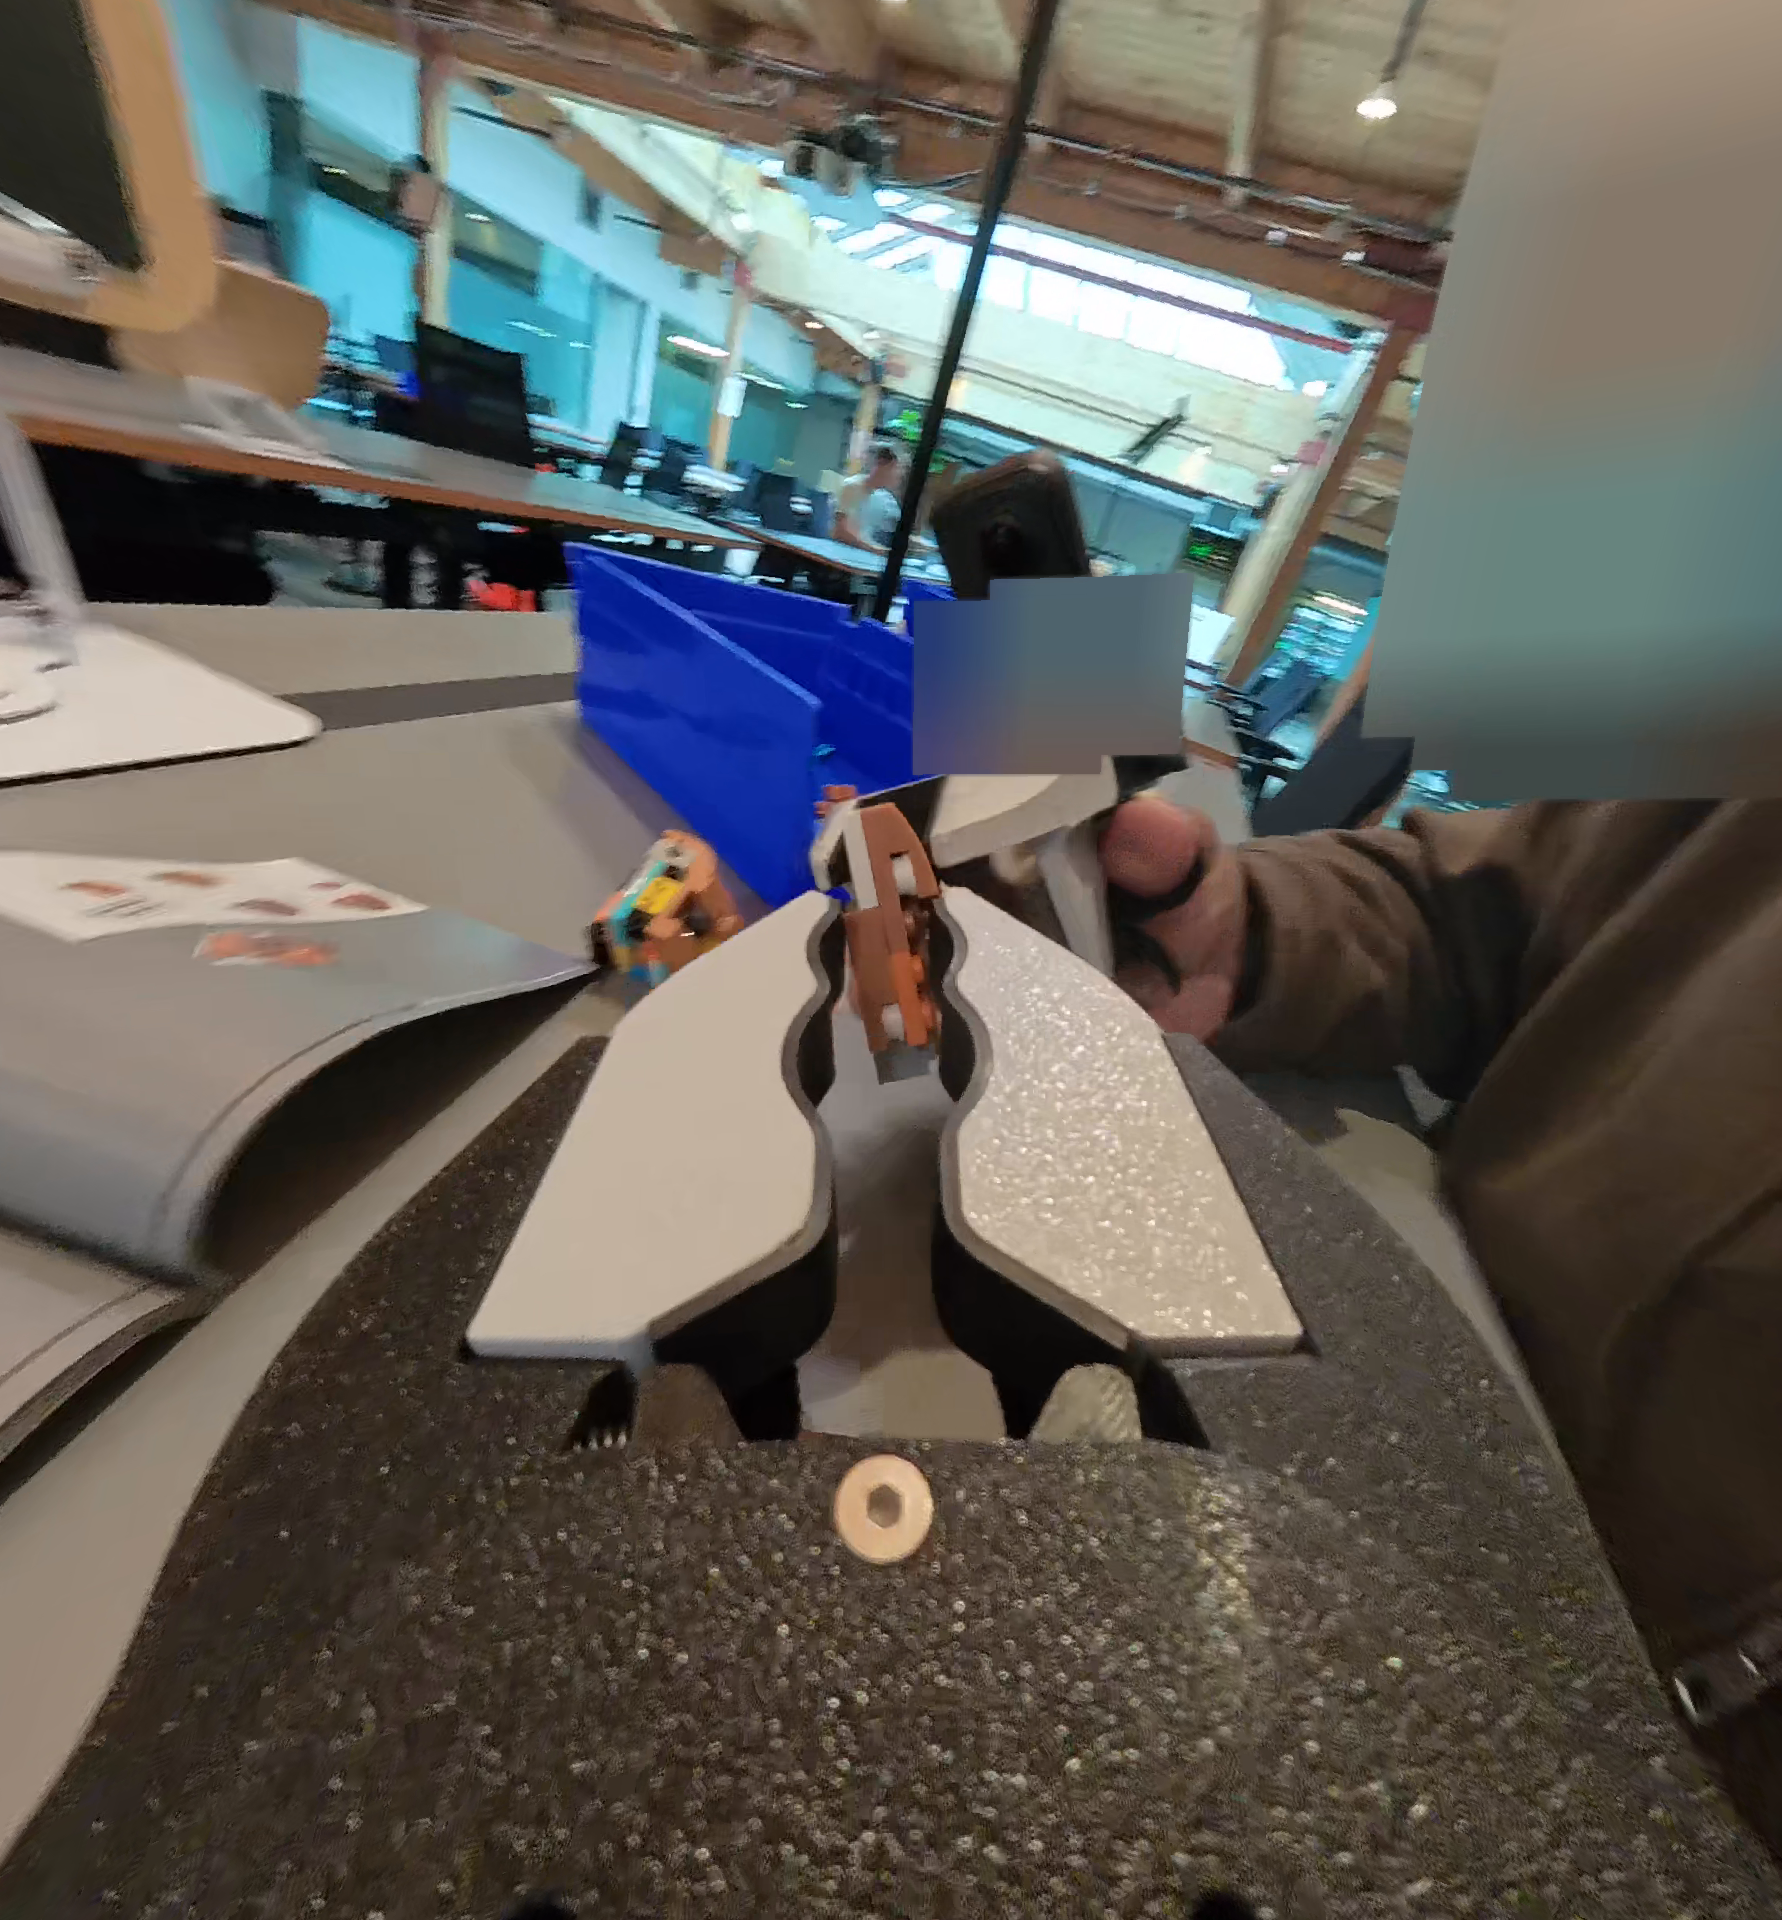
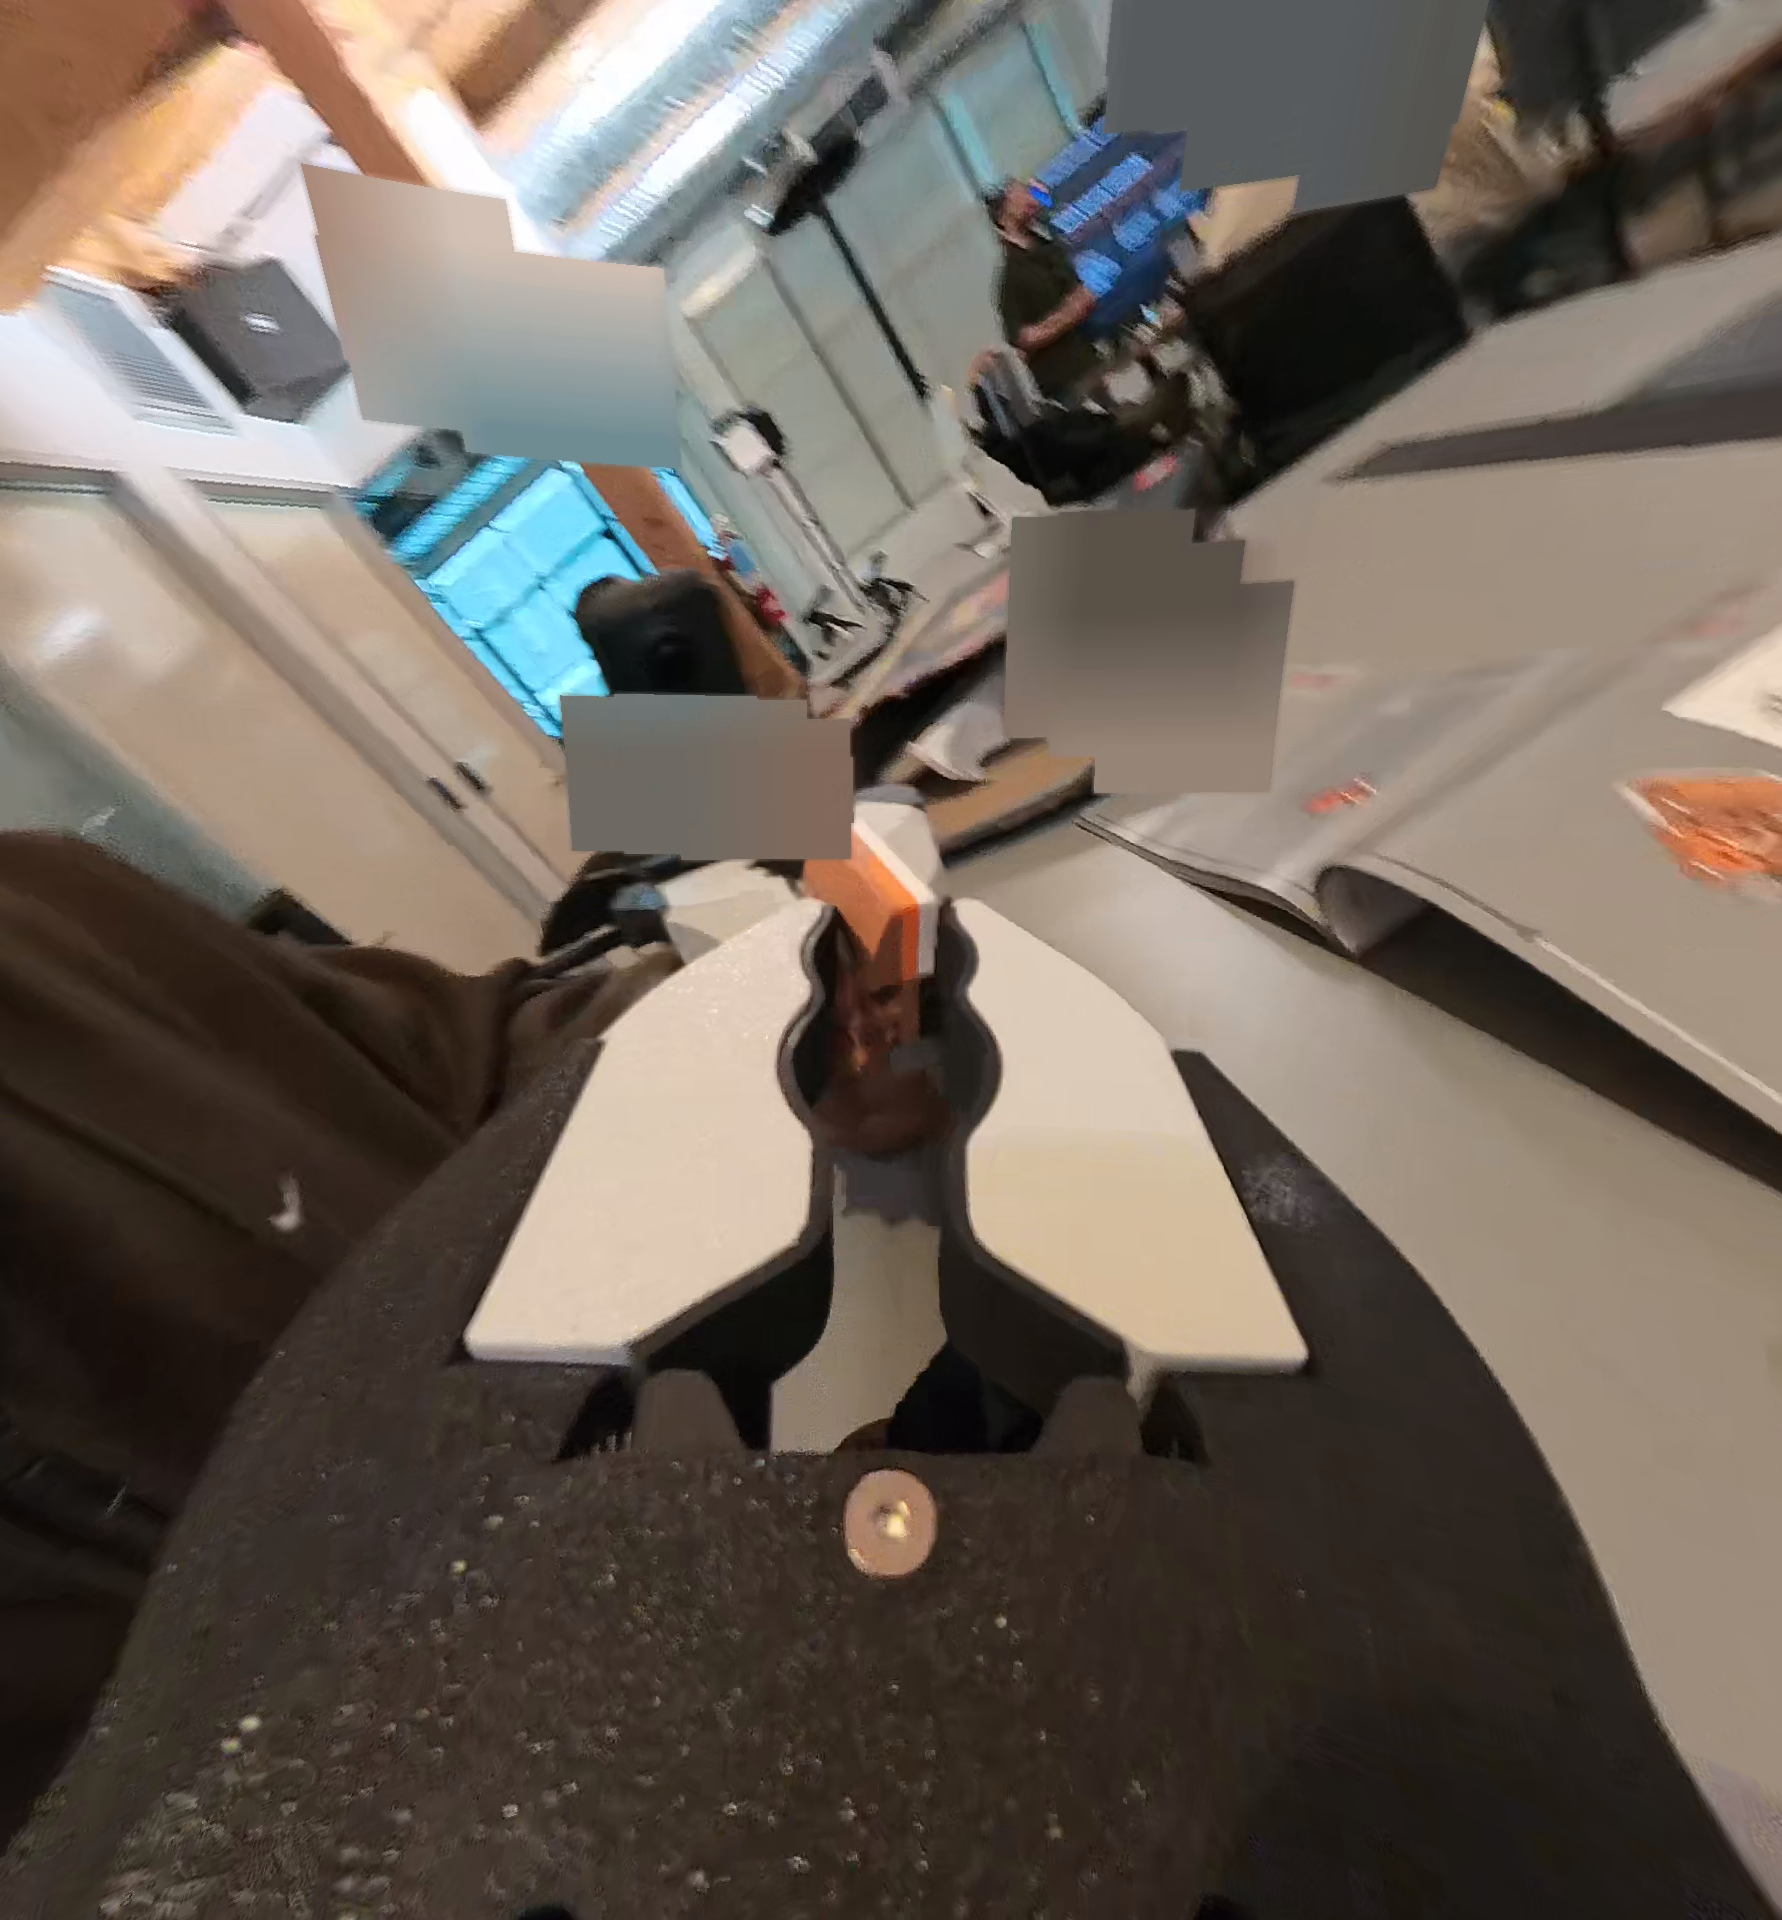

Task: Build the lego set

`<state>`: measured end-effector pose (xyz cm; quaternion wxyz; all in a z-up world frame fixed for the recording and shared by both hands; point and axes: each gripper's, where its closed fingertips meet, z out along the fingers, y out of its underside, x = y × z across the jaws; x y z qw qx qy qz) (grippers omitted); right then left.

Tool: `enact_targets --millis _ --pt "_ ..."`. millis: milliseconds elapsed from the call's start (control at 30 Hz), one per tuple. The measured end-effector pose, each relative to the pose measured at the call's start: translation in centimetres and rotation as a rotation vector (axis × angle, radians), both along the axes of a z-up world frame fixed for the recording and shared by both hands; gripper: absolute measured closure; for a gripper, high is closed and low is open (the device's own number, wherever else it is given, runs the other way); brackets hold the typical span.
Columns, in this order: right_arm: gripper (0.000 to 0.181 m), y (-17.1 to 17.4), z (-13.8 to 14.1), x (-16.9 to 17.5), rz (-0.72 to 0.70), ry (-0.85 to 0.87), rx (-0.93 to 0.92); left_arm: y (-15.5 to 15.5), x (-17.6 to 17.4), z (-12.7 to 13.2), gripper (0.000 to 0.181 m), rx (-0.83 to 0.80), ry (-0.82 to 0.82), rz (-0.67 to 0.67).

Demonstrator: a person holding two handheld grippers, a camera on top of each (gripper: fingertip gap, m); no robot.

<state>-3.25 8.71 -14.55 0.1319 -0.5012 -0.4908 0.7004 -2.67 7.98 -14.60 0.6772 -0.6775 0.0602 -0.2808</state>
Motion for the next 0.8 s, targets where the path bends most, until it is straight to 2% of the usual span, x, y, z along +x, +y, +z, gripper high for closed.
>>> enact_targets --millis 67,133,200,300,433,533,667,800 --pt "0.146 1.3 -0.6 -0.5 -0.060 -0.113 0.022 0.1 -1.8 -0.3 0.166 -0.025 -0.028 0.075" --pt "0.143 1.7 -0.6 -0.4 -0.079 -0.232 0.031 -0.1 -3.4 -0.4 0.166 -0.042 -0.084 0.122" --pt "0.138 0.2 -0.2 -0.1 -0.036 -0.337 0.100 -0.4 -4.3 -0.4 0.165 -0.047 -0.137 0.138" --pt "0.125 -4.1 1.3 0.4 0.081 -0.413 0.287 -0.7 -4.6 -0.4 0.166 -0.048 -0.168 0.146" --pt "0.124 -9.7 3.9 -0.1 0.155 -0.404 0.484 -0.9 -4.4 -0.3 0.165 -0.041 -0.199 0.151" --pt "0.125 -12.5 5.6 -0.1 0.170 -0.354 0.595 -1.1 -4.2 -0.2 0.166 -0.029 -0.217 0.155" --pt "0.127 -12.6 7.8 0.0 0.101 -0.252 0.663 -1.1 -3.9 -0.2 0.166 -0.022 -0.216 0.151" --pt "0.129 -11.2 7.0 0.0 0.061 -0.266 0.682 -1.0 -3.4 -0.2 0.166 -0.021 -0.224 0.134"
